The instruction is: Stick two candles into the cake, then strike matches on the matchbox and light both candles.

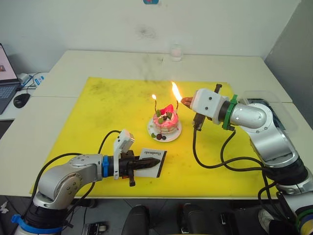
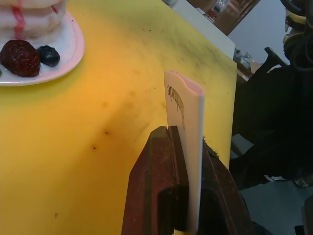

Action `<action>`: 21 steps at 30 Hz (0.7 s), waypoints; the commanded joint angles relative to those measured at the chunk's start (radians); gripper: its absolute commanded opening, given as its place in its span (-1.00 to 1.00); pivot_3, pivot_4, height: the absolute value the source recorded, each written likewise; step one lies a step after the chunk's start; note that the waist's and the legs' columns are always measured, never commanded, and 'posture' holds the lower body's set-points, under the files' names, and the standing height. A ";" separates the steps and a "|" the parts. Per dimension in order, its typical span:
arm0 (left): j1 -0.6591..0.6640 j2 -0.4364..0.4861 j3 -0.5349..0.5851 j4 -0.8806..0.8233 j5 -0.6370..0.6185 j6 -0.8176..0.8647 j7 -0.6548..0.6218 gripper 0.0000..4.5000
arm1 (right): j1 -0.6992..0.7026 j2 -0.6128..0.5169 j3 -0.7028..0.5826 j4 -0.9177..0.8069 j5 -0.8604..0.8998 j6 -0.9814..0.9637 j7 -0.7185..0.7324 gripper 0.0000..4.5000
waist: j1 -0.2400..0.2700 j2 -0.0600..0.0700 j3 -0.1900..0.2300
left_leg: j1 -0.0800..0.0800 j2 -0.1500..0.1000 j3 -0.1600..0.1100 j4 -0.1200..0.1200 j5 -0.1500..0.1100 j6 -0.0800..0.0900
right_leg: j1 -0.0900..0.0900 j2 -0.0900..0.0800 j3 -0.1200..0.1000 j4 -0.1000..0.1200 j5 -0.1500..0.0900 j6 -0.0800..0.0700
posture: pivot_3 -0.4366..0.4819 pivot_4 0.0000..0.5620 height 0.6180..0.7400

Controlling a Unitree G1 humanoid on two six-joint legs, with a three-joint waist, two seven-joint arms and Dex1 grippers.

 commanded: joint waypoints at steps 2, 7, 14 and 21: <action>-0.010 -0.008 0.003 -0.026 -0.004 -0.009 -0.006 -1.00 | -0.022 0.012 -0.006 0.004 -0.034 -0.034 -0.011 -0.99 | 0.000 0.000 0.000 | 0.000 0.000 0.000 0.000 0.000 0.000 | 0.000 0.000 0.000 0.000 0.000 0.000 | -0.05 -0.47 1.00; -0.018 -0.015 0.003 -0.030 -0.008 -0.002 0.001 -1.00 | -0.017 0.022 -0.005 0.014 -0.052 -0.050 -0.004 -0.99 | 0.000 0.000 0.000 | 0.000 0.000 0.000 0.000 0.000 0.000 | 0.000 0.000 0.000 0.000 0.000 0.000 | -0.05 -0.47 1.00; -0.025 -0.018 0.004 -0.029 -0.009 0.003 0.002 -1.00 | -0.012 0.033 -0.002 0.020 -0.066 -0.060 0.007 -0.99 | -0.001 0.000 0.000 | 0.000 0.000 0.000 0.000 0.000 0.000 | 0.000 0.000 0.000 0.000 0.000 0.000 | -0.05 -0.47 1.00; -0.031 -0.022 0.003 -0.030 -0.010 0.008 0.003 -1.00 | -0.009 0.040 0.002 0.030 -0.077 -0.070 0.016 -0.99 | -0.001 0.000 0.000 | 0.000 0.000 0.000 0.000 0.000 0.000 | 0.000 0.000 0.000 0.000 0.000 0.000 | -0.05 -0.47 1.00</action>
